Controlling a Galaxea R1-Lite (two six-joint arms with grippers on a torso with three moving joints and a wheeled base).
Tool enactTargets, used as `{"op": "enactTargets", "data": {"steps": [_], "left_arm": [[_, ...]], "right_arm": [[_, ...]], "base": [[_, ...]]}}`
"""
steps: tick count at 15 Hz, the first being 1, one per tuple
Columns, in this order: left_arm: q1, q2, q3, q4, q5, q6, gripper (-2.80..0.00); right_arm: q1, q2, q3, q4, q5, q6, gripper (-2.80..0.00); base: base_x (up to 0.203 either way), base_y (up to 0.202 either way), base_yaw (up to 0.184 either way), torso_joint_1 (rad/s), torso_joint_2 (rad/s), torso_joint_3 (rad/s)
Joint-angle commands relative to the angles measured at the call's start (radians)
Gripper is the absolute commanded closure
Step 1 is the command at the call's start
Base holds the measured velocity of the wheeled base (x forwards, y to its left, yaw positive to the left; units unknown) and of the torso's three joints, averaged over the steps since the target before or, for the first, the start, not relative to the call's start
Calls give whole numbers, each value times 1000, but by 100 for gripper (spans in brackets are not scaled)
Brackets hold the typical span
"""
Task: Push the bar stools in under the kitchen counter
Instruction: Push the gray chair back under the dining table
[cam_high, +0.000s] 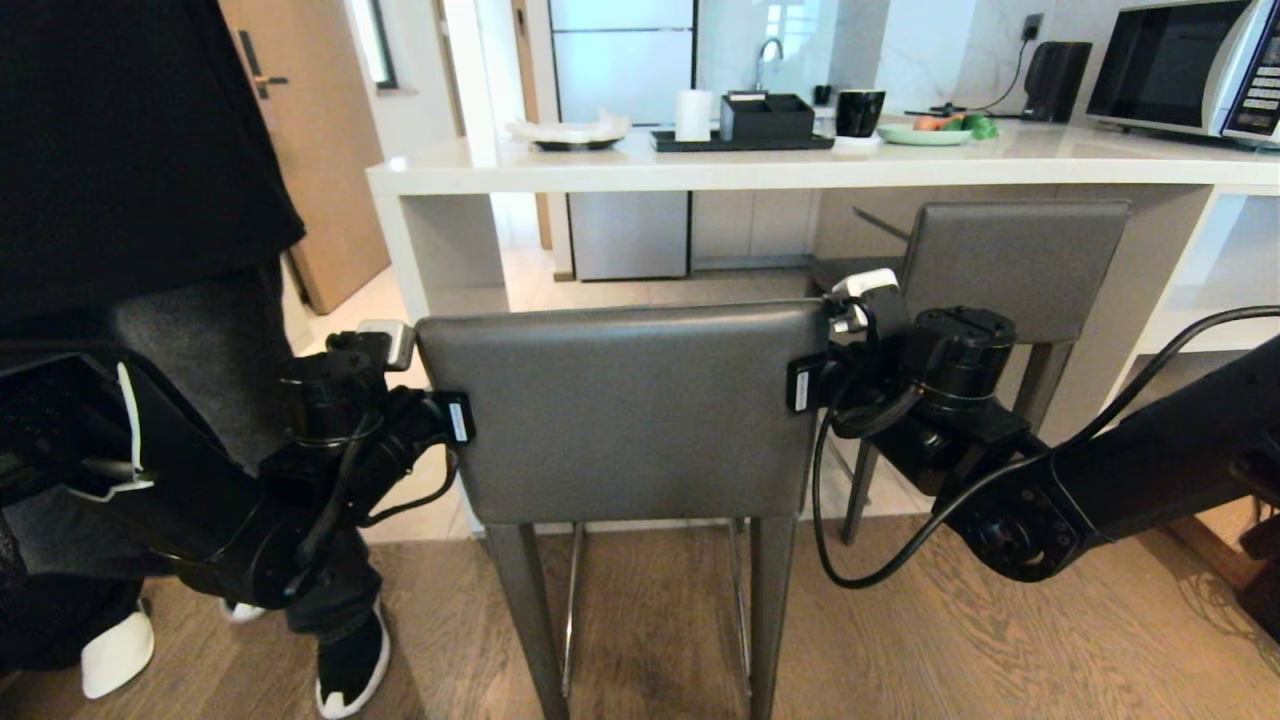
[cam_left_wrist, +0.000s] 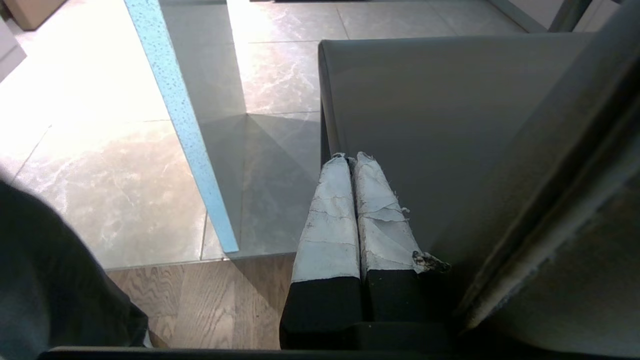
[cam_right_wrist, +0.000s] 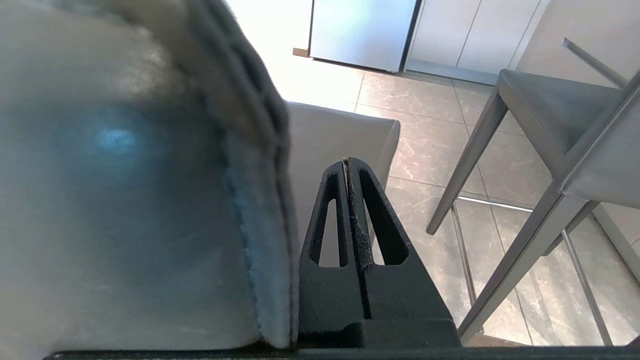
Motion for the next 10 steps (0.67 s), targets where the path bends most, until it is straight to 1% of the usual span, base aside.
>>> {"op": "enactTargets", "data": {"steps": [1,2,6,10], "left_arm": [[-1,11,-3,-5,1,0,0],[-3,10,-6,-5,1,0,0],[-13,2,-28,1,9,3,0],[-39,-13,-30,9,9,3,0]], "right_arm": [[0,27,-20,3,1,-2,0],[-6,38,-19,0,1,0,0],[-99,83,-18,-11,7,4,0],[-145,115,-31,-18,15,1,0]], "base": [[0,0,0,0,0,0],[0,0,0,0,0,0],[0,0,0,0,0,0],[0,0,0,0,0,0]]}}
